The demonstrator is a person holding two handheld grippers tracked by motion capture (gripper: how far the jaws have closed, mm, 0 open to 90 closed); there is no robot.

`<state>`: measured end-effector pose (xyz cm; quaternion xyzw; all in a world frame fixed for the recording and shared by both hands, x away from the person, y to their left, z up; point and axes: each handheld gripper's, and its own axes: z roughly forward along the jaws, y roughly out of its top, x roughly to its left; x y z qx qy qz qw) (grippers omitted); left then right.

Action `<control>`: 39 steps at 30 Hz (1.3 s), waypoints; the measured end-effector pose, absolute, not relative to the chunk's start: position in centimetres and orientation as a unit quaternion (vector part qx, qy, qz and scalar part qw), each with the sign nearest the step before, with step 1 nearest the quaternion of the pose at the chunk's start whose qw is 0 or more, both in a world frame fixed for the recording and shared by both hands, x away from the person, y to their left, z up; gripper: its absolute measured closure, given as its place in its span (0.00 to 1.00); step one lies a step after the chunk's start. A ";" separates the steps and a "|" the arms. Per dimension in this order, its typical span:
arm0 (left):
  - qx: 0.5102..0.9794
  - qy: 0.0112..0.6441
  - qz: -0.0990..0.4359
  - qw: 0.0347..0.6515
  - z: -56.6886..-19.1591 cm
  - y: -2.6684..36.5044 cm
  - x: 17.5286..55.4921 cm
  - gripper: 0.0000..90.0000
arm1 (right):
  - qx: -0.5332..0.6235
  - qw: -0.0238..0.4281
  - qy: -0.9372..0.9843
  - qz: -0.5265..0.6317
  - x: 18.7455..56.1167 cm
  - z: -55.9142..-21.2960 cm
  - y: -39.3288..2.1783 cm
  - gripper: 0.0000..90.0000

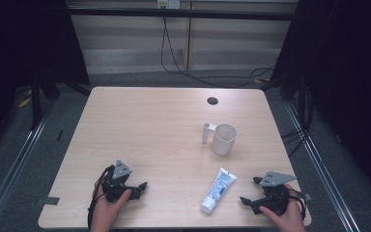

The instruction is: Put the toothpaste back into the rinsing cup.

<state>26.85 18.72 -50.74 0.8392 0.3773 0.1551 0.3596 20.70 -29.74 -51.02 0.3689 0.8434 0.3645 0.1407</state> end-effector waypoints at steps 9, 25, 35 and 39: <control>0.839 0.378 0.155 0.361 -50.7 18.7 26.9 0.17 | 0.410 0.140 0.834 0.341 20.8 -50.4 -29.1 0.16; 0.837 0.378 0.153 0.364 -50.8 18.6 27.0 0.17 | 0.511 0.032 0.802 0.306 22.5 -48.2 -26.2 0.27; 0.838 0.377 0.153 0.364 -50.8 18.6 27.0 0.17 | 0.517 0.029 0.799 0.305 23.1 -47.1 -24.1 0.28; 0.839 0.376 0.154 0.362 -50.8 18.6 27.0 0.17 | 0.517 0.031 0.803 0.295 23.6 -47.2 -23.1 0.28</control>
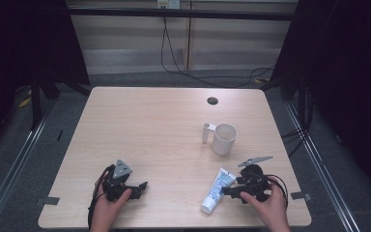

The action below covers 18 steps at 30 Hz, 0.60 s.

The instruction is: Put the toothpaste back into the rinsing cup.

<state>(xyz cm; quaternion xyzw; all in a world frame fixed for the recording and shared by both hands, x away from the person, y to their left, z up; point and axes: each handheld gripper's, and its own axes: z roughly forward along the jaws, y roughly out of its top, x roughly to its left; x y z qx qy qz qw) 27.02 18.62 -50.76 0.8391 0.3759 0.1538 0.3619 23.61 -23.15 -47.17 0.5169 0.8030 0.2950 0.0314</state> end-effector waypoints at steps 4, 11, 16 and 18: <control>0.839 0.377 0.154 0.362 -50.8 18.6 27.0 0.17 | 0.530 0.033 0.796 0.292 23.9 -47.2 -22.6 0.26; 0.839 0.376 0.153 0.362 -50.8 18.6 27.0 0.17 | 0.547 0.029 0.786 0.286 24.6 -47.0 -22.2 0.24; 0.839 0.376 0.153 0.362 -50.8 18.6 27.0 0.17 | 0.557 0.022 0.778 0.289 25.0 -46.9 -21.7 0.24; 0.839 0.376 0.153 0.362 -50.8 18.6 27.0 0.17 | 0.555 0.028 0.781 0.285 25.1 -46.9 -21.3 0.23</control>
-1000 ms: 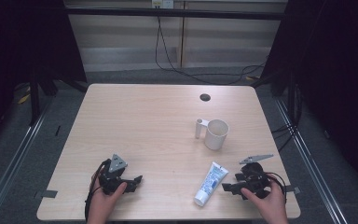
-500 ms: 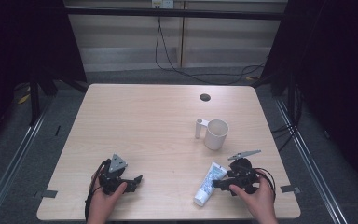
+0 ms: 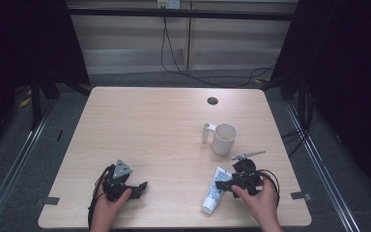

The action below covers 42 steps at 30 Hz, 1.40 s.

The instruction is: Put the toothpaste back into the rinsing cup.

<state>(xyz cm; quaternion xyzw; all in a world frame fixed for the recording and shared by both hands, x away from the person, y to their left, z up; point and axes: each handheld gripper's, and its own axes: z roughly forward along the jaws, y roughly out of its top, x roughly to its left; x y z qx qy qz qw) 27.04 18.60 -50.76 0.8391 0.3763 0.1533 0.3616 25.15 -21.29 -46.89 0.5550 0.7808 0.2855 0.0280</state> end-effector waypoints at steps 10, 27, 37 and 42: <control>0.839 0.376 0.153 0.362 -50.8 18.6 27.1 0.17 | 0.555 0.033 0.788 0.264 26.1 -46.8 -20.2 0.24; 0.840 0.376 0.153 0.361 -50.8 18.6 27.1 0.17 | 0.582 0.021 0.770 0.260 25.4 -46.8 -20.2 0.22; 0.840 0.374 0.154 0.362 -50.8 18.6 27.1 0.17 | 0.595 0.009 0.761 0.257 26.2 -47.3 -20.1 0.22; 0.840 0.375 0.154 0.362 -50.8 18.6 27.1 0.17 | 0.589 0.022 0.766 0.258 26.4 -47.3 -19.7 0.30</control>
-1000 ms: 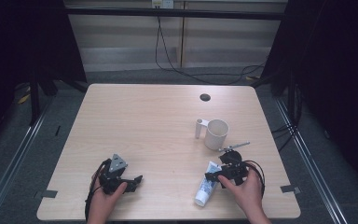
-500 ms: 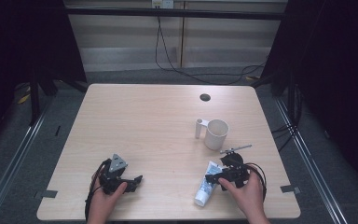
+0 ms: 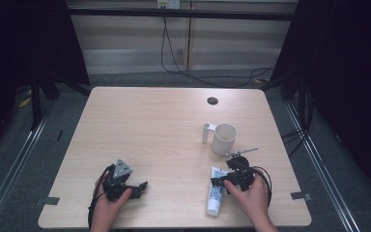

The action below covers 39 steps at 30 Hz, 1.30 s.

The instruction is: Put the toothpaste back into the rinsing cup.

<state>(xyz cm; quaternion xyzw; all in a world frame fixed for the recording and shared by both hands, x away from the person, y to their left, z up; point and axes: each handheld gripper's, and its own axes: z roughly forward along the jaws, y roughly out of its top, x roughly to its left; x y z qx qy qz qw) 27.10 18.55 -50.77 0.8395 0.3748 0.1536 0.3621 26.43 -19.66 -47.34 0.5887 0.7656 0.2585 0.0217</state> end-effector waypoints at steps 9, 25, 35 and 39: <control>0.840 0.374 0.154 0.362 -50.8 18.5 27.1 0.17 | 0.566 0.042 0.797 0.205 26.8 -47.6 -17.6 0.31; 0.840 0.374 0.154 0.363 -50.8 18.5 27.1 0.17 | 0.520 0.069 0.817 0.240 26.3 -46.5 -17.6 0.74; 0.839 0.374 0.154 0.363 -50.8 18.5 27.1 0.17 | 0.517 0.102 0.789 0.315 25.3 -44.5 -19.2 0.74; 0.839 0.374 0.154 0.363 -50.8 18.5 27.1 0.17 | 0.505 0.123 0.782 0.343 25.1 -43.8 -19.6 0.74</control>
